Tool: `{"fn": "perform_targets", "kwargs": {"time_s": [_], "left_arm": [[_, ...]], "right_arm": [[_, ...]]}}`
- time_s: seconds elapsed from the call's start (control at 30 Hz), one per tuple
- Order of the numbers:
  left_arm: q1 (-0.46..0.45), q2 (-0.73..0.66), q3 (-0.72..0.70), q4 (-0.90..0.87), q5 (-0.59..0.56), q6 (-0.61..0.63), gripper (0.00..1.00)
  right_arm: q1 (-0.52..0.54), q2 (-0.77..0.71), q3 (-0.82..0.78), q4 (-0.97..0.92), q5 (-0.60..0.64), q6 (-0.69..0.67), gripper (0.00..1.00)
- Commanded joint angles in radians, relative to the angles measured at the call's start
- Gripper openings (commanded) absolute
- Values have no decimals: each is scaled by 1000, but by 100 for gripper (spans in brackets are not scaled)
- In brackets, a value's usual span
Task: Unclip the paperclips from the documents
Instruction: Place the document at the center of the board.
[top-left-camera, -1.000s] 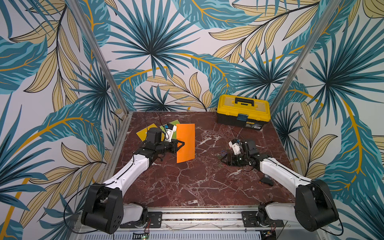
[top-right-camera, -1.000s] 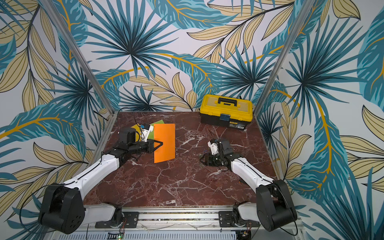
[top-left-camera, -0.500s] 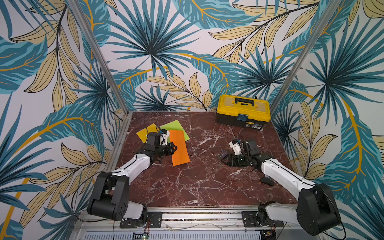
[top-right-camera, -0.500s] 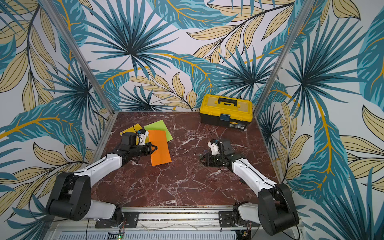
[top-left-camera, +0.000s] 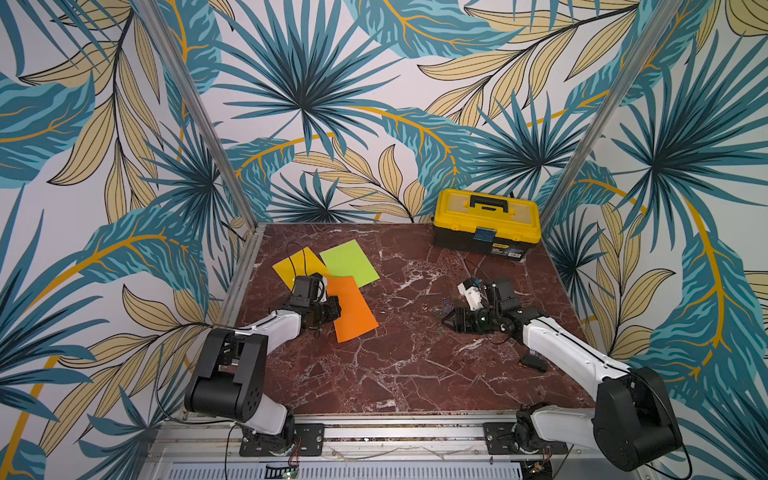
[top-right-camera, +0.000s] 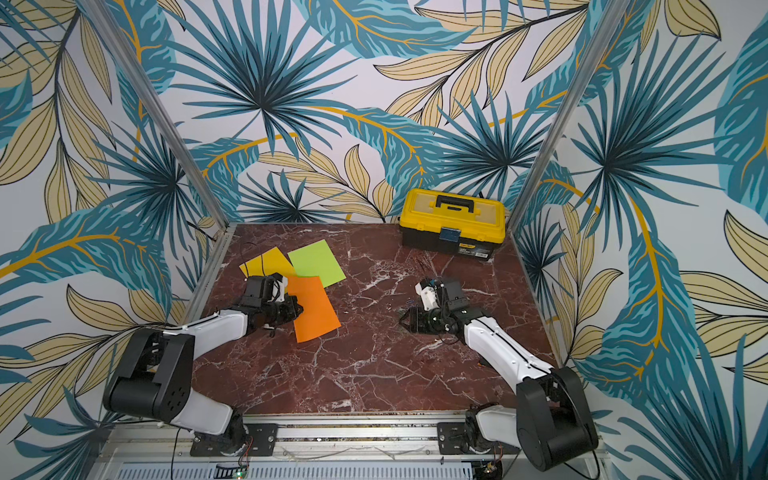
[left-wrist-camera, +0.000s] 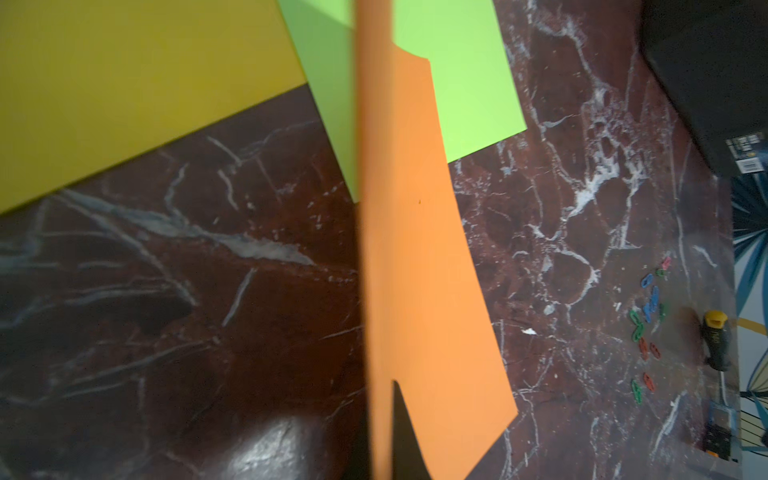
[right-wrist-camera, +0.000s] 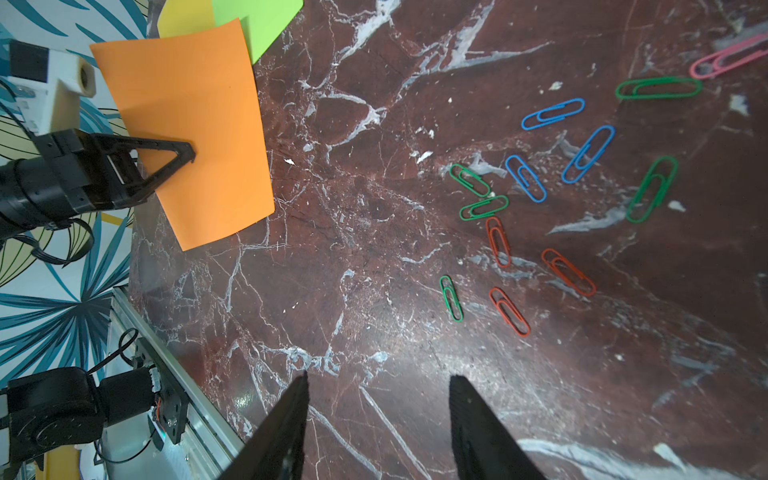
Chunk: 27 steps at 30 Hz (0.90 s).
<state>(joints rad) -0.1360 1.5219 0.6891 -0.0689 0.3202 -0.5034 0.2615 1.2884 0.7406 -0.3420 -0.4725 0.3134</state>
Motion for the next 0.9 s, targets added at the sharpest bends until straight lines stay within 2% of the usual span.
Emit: {"fn": "perform_targets", "kwargs": {"time_s": [0.0, 0.23, 0.43, 0.6, 0.87], "left_arm": [[9, 7, -7, -11, -58, -13, 8], [9, -25, 0, -77, -146, -28, 38], [9, -64, -6, -112, -191, -30, 53], [9, -121, -23, -120, -216, -26, 62], [4, -246, -30, -110, -247, 52, 68]], "right_arm": [[-2, -17, 18, -17, -14, -16, 55], [-3, -15, 30, -23, -17, -21, 56], [-3, -3, 36, -20, -17, -24, 56], [-3, 13, 48, -23, -5, -38, 56], [-3, 44, 76, -19, 92, -89, 63]]}}
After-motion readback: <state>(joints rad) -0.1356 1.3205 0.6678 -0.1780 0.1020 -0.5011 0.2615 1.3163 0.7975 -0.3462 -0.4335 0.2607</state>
